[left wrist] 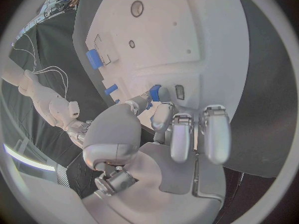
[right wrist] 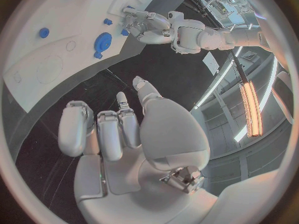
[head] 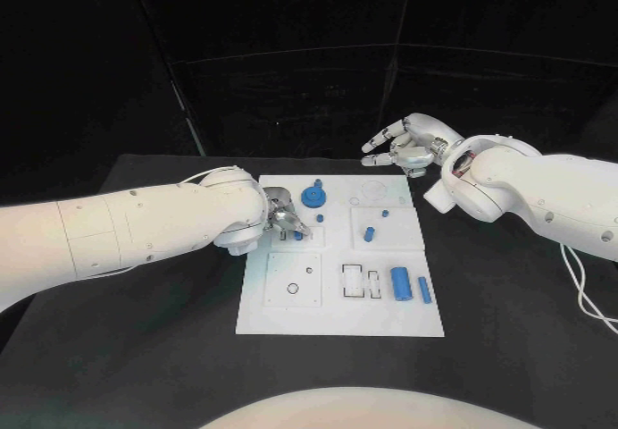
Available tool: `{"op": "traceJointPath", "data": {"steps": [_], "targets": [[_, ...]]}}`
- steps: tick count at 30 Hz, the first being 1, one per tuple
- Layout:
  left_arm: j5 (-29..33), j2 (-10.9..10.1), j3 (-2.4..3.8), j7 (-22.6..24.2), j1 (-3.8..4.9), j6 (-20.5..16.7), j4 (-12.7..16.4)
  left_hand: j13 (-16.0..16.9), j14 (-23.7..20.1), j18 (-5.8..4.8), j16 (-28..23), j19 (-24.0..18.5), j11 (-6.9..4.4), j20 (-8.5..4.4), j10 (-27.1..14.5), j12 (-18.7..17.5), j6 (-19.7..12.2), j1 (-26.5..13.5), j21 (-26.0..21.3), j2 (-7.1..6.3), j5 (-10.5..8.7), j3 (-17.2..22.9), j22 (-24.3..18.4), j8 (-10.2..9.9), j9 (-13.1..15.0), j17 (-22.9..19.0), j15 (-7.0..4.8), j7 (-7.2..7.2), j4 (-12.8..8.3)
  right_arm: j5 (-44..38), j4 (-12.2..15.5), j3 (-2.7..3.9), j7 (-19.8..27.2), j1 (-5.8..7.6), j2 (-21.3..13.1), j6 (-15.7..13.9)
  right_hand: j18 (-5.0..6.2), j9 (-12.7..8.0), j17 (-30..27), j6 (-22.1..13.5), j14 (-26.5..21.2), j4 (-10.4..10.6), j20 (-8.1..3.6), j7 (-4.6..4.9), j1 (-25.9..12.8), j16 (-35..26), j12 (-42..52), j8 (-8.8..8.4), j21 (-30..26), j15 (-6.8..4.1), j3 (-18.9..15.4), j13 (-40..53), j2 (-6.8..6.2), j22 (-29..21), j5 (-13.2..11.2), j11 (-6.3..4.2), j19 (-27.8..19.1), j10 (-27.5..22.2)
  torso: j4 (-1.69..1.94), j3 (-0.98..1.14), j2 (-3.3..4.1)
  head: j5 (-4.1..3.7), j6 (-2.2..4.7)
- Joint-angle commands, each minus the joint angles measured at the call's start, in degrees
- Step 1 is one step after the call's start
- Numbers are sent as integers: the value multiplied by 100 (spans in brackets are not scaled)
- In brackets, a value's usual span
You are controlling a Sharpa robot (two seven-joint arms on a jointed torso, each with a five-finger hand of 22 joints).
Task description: Assemble the parts on the task board
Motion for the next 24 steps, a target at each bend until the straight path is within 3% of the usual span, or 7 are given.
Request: {"op": "traceJointPath", "data": {"steps": [1,9,14,24], "targets": [[5,17,-21,-81,-24,140,-34,13,616,-101,18,330,-2,-35,39,38,20,-87,36,16,37,-87,493,-21,0,1509,-44,41,42,-6,-1,4,56,10,6,67,39,-5,609,-39,385,-5,-31,-10,-29,-27,-34,25,-26,-42,-45,478,0,-7,30,1,-7,-32,0,-3,-1,-3,8],[5,30,-21,-93,-24,112,-75,12,616,-104,18,333,0,-39,44,41,58,-257,42,-6,35,-380,508,-30,18,1509,-45,43,197,-8,-4,4,67,10,3,66,42,-6,596,-42,382,4,-31,-10,-47,-34,-42,29,-34,-42,-58,467,-6,-24,35,1,-13,-40,-3,-4,-1,-10,21],[4,15,-21,-92,-26,70,-82,0,616,-104,18,333,-1,-37,42,37,91,-485,42,-56,35,-771,512,-37,35,1509,-44,41,414,-8,-11,4,76,10,4,61,45,-7,583,-48,379,13,-30,-10,-61,-41,-50,32,-42,-42,-68,458,-8,-41,37,2,-19,-47,3,-7,0,-14,29],[3,-116,-18,-80,-34,-41,26,-37,616,-103,18,334,-36,-65,35,18,112,-607,38,-217,37,-1501,518,-3,106,1509,-77,-2,652,-8,-42,4,108,9,11,69,50,-10,567,-68,376,42,-30,-11,-115,-53,-59,44,-59,-42,-119,445,-37,-69,39,3,-29,-58,2,-9,-1,-30,29]]}}
